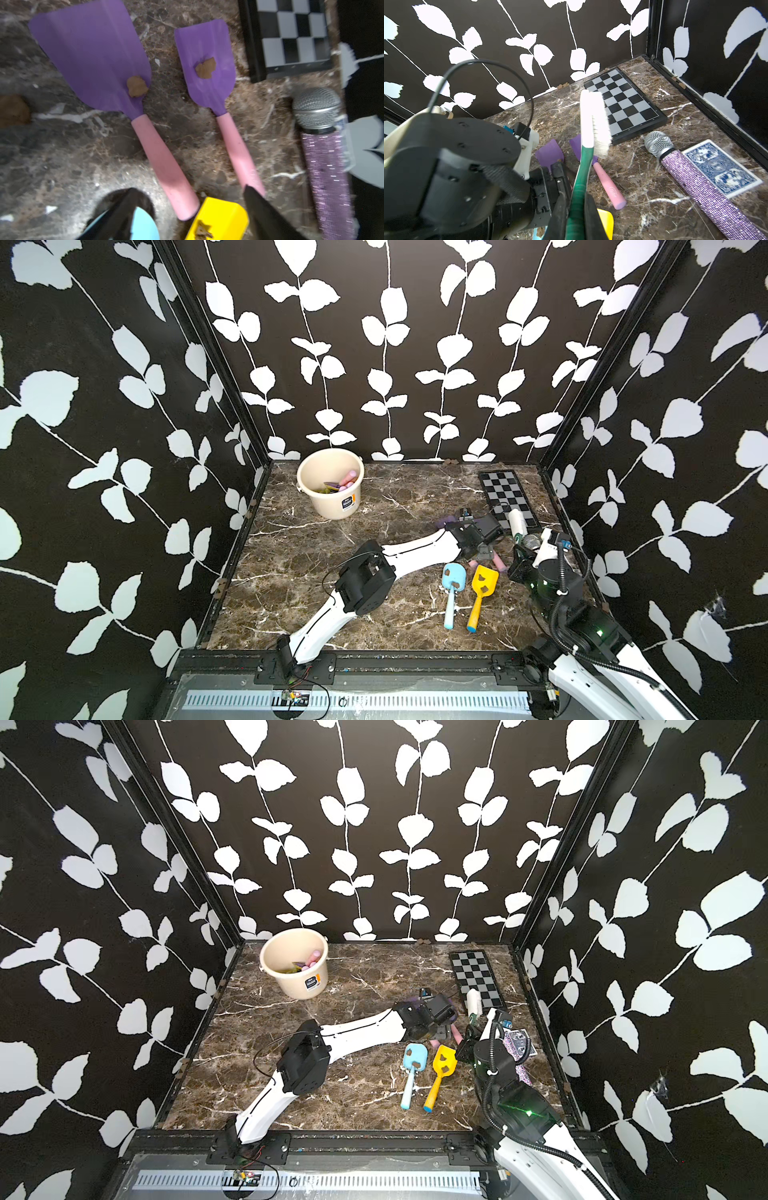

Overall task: Brush the soil off the hand trowel and place it into the bucket
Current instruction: Pick up the hand trowel from the center of the board.

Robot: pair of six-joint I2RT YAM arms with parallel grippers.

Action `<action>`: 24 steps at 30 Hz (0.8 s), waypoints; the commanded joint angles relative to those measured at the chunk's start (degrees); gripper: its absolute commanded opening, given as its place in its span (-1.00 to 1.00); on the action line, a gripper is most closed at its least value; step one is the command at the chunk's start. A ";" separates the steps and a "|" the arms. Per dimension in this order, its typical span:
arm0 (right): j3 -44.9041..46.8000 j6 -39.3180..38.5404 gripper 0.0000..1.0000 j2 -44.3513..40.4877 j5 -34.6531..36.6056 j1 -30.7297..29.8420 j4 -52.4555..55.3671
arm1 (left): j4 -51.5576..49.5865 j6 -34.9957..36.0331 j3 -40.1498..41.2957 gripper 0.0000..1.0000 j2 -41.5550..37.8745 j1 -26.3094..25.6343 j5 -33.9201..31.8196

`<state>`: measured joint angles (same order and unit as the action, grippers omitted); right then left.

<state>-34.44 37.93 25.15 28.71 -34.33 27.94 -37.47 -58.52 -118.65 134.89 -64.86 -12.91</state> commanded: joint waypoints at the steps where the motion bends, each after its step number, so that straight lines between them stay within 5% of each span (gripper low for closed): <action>1: -1.24 -1.15 -1.00 -0.56 1.71 0.28 -0.35 | -3.51 1.27 -1.44 0.79 0.49 -0.42 -1.23; 7: -1.34 -1.63 -1.00 -0.62 1.60 0.26 -0.40 | -4.00 1.59 -2.98 0.72 2.93 -0.50 -0.44; 24: -1.31 -0.85 -1.00 -1.09 1.35 0.30 -0.06 | -8.40 3.16 -3.69 -0.13 4.06 -0.48 -0.98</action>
<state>-34.44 36.62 24.01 29.15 -34.33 29.12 -43.24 -56.27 -120.75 139.00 -65.12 -12.97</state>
